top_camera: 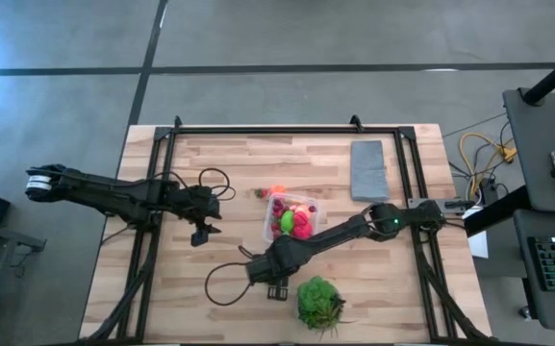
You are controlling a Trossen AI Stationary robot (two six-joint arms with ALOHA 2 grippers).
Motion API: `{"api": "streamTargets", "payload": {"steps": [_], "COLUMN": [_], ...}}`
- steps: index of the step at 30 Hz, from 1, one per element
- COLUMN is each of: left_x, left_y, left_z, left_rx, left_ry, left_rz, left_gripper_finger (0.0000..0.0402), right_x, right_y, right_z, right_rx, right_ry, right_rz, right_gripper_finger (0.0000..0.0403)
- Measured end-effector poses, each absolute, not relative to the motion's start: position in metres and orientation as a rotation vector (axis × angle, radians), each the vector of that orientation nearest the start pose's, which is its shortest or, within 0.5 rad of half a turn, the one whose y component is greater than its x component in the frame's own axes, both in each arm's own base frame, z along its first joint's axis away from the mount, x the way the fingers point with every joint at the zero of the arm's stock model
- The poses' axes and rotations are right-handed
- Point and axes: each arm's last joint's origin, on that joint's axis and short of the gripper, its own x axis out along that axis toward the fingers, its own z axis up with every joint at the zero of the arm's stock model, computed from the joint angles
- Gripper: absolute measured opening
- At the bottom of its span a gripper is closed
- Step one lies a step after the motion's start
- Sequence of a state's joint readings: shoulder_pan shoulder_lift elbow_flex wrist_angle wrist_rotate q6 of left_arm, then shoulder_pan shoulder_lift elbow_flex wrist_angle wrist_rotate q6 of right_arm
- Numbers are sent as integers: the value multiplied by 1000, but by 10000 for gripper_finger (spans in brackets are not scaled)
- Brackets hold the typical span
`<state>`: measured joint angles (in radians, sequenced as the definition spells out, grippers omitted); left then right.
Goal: Pick and placing Produce into tupperware
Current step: Put the red cherry into the transparent container
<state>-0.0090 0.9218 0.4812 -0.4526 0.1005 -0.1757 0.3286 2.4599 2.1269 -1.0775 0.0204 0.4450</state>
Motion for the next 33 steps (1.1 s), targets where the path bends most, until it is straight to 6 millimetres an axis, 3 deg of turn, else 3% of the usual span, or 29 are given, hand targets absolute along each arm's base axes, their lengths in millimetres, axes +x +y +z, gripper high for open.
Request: {"api": "streamTargets", "payload": {"steps": [19,27,30,33], "left_x": [168,168,168,168], "left_y": [-5,-4,-4,-4], "left_z": [188,188,188,188], "left_rx": [-204,-204,-205,-205], "left_ry": [900,900,900,900], "left_rz": [-24,-24,-23,-23], "left_gripper_finger": [206,206,206,206], "right_x": [467,466,469,473], "right_y": [157,157,159,158], "right_z": [152,153,165,190], "right_rx": [87,148,195,237], "right_ry": [1380,1385,1355,1262], "right_rz": [-101,-124,-133,-196], "right_gripper_finger": [57,50,50,50]}}
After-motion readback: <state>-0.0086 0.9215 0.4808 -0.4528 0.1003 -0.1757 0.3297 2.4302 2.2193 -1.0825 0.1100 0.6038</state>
